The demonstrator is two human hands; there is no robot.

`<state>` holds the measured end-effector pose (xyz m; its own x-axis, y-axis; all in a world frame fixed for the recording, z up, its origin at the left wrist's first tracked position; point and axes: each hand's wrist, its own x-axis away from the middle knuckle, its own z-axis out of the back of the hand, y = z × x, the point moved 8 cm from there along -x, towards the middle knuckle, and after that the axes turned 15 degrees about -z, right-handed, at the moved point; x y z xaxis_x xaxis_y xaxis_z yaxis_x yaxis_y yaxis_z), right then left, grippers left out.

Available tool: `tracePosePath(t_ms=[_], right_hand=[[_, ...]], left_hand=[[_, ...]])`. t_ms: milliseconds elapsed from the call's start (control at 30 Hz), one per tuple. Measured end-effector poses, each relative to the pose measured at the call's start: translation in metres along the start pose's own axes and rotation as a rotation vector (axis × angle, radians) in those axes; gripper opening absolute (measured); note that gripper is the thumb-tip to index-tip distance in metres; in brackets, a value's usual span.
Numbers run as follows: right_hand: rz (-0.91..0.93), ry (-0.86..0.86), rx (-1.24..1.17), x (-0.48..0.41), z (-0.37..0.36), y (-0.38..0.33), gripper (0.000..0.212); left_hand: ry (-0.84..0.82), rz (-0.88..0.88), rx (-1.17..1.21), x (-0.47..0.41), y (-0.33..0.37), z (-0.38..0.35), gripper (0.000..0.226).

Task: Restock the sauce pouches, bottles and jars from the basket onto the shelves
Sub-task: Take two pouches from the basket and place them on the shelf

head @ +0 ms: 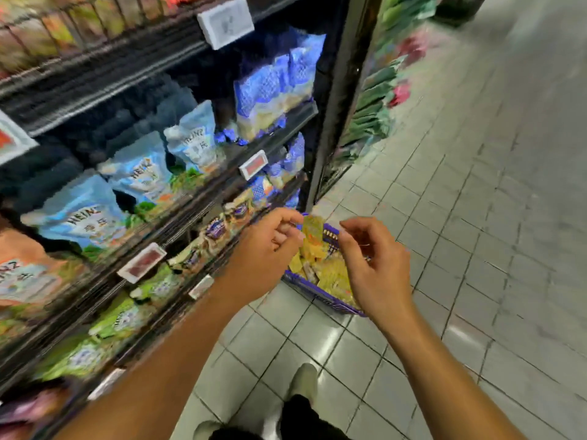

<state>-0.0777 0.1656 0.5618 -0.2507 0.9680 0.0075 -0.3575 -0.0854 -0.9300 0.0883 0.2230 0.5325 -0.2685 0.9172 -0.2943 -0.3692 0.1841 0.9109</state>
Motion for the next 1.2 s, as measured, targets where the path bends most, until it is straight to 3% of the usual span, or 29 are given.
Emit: tracePosePath(t_ms=[200, 533, 1200], right_hand=[[-0.207, -0.016, -0.003, -0.027, 0.038, 0.078, 0.016], [-0.524, 0.023, 0.093, -0.069, 0.063, 0.197, 0.008], [-0.918, 0.07, 0.214, -0.18, 0.054, 0.375, 0.008]], left_hand=[[-0.073, 0.109, 0.031, -0.024, -0.05, -0.062, 0.018], [-0.287, 0.293, 0.004, -0.068, -0.14, -0.125, 0.02], [-0.527, 0.707, -0.193, -0.172, -0.386, -0.188, 0.014]])
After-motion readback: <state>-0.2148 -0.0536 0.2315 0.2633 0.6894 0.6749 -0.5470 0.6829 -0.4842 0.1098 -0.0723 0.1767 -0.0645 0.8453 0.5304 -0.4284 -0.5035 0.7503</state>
